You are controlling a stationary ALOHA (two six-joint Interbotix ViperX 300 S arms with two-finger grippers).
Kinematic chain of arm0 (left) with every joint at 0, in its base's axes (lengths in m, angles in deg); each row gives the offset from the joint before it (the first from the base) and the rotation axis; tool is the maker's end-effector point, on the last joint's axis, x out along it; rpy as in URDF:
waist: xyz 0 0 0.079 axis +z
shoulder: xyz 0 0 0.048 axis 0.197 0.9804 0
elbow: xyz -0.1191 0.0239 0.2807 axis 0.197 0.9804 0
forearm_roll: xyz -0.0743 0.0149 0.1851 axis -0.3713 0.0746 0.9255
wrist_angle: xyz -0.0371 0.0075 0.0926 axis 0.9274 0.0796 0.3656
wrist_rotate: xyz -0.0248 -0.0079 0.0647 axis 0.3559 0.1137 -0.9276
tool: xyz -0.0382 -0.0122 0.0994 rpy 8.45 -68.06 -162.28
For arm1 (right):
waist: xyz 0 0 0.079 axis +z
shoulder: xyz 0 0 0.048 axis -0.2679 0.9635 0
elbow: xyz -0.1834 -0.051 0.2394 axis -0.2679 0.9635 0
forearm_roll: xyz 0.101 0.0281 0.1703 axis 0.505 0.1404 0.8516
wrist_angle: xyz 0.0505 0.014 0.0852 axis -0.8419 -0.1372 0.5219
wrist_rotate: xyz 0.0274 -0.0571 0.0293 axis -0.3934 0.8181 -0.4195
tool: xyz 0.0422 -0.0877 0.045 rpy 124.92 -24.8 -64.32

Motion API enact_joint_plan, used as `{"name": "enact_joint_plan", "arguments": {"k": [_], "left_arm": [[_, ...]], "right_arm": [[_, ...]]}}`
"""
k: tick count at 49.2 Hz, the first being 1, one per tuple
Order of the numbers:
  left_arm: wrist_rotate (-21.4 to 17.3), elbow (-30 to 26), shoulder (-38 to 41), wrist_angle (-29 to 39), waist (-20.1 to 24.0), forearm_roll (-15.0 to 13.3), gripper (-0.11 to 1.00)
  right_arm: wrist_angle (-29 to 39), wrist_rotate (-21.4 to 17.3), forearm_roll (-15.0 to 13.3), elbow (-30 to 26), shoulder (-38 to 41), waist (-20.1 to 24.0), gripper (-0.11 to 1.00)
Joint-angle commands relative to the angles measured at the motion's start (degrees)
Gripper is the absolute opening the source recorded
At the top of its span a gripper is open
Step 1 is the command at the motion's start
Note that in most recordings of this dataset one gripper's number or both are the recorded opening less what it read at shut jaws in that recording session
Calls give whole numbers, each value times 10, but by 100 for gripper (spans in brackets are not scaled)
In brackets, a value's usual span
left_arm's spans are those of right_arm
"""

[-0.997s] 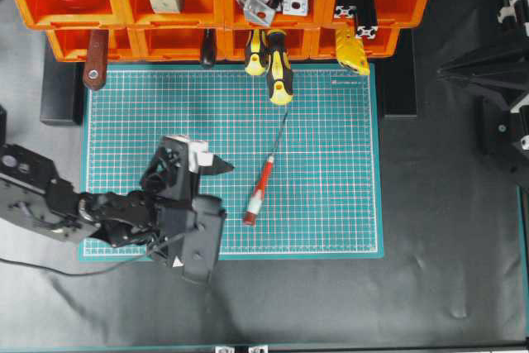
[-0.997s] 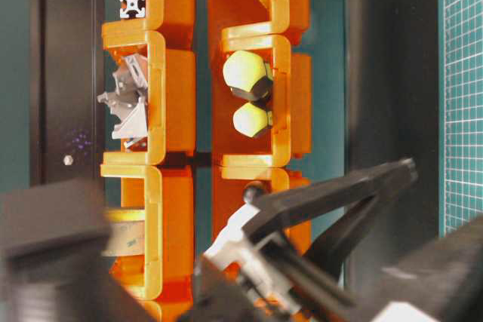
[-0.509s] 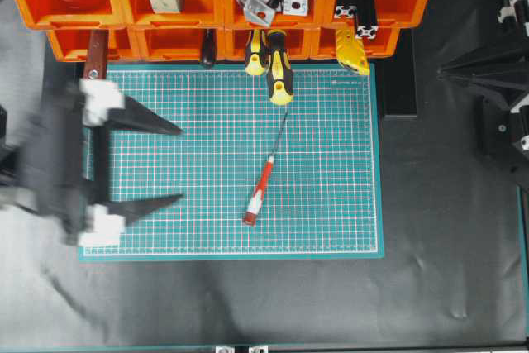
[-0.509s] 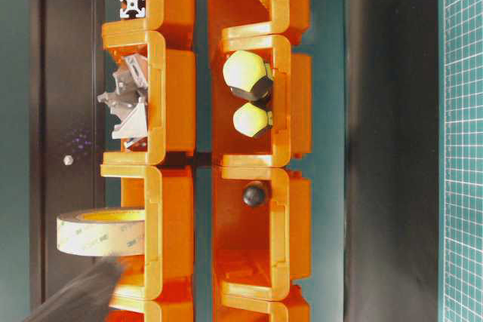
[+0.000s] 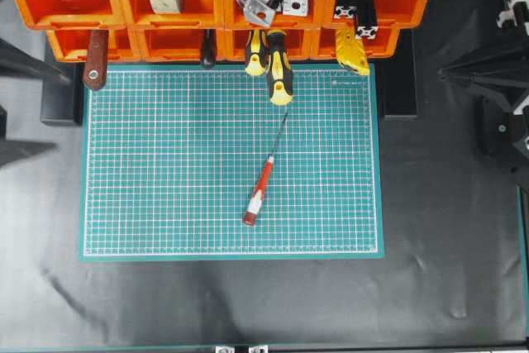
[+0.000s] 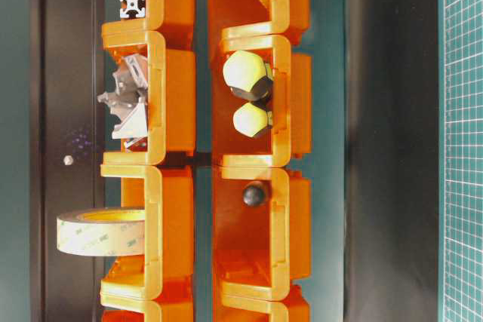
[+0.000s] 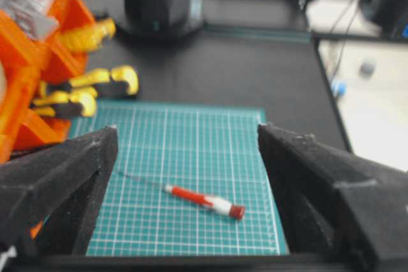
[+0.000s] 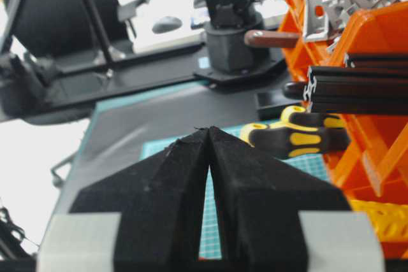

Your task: Pick red screwdriver from container rack with left arm.

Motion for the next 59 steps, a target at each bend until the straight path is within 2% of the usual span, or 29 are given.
{"name": "enact_joint_plan", "arguments": {"k": [1, 9, 16, 29, 37, 46, 59], "left_arm": [[1, 14, -33, -2, -1, 2, 85], [1, 35, -79, -3, 0, 2, 85], [1, 41, -97, -1, 1, 2, 85], [1, 44, -98, 0, 2, 2, 85], [2, 64, -97, 11, 2, 2, 85], [1, 69, -92, -11, 1, 1, 85], [-1, 68, -101, -11, 5, 2, 84]], "right_arm": [[-6, -11, 2, -19, 4, 1, -1], [-7, -30, 1, -22, -1, 3, -1], [-7, -30, 2, -25, -5, 3, -1], [13, -33, 2, -19, -11, 4, -1], [11, -50, 2, -19, -12, 4, -1], [15, -54, 2, -16, -17, 4, -1], [-6, -54, 2, -4, -17, 4, -1]]}}
